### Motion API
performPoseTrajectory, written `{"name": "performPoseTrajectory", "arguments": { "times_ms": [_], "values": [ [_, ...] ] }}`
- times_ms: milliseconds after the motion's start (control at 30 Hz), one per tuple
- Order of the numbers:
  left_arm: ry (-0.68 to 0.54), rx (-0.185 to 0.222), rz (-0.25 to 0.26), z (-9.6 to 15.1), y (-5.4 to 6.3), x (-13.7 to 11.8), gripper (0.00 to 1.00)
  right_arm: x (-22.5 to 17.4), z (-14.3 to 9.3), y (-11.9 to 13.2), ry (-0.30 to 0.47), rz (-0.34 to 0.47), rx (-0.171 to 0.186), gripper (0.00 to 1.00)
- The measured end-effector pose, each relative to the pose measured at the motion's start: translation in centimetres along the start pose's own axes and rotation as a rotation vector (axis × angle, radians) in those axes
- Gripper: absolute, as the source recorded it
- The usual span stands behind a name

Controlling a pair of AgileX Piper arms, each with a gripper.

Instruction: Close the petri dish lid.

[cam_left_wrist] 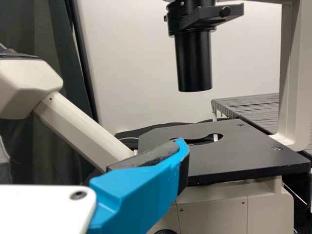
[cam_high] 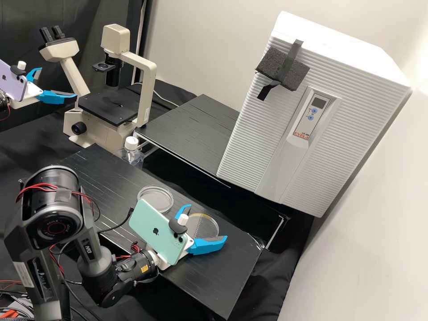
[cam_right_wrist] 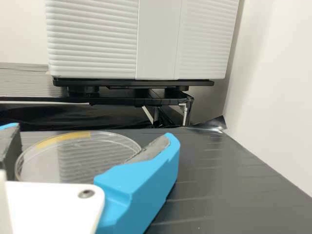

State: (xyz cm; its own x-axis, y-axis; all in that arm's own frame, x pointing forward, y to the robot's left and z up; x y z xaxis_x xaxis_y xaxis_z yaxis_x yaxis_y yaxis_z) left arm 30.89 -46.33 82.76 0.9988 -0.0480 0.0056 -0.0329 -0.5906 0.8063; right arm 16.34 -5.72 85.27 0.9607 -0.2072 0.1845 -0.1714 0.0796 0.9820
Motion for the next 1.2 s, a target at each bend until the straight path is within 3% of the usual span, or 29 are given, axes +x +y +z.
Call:
{"name": "performPoseTrajectory", "arguments": {
  "times_ms": [600, 967, 1100, 1200],
  "values": [
    [0.000, 0.000, 0.000, 0.0, 0.0, 0.0, 1.00, 0.1, 0.1, -0.1, -0.008, -0.001, 0.022, 0.00],
    [0.000, 0.000, 0.000, 0.0, 0.0, 0.0, 1.00, -0.8, -1.6, 1.0, 0.053, 0.029, 0.175, 0.00],
    [0.000, 0.000, 0.000, 0.0, 0.0, 0.0, 1.00, -1.4, -3.2, 1.4, 0.141, 0.034, 0.209, 0.00],
    [0.000, 0.000, 0.000, 0.0, 0.0, 0.0, 1.00, -1.8, -4.6, 1.4, 0.219, 0.023, 0.215, 0.00]
  ]
}}
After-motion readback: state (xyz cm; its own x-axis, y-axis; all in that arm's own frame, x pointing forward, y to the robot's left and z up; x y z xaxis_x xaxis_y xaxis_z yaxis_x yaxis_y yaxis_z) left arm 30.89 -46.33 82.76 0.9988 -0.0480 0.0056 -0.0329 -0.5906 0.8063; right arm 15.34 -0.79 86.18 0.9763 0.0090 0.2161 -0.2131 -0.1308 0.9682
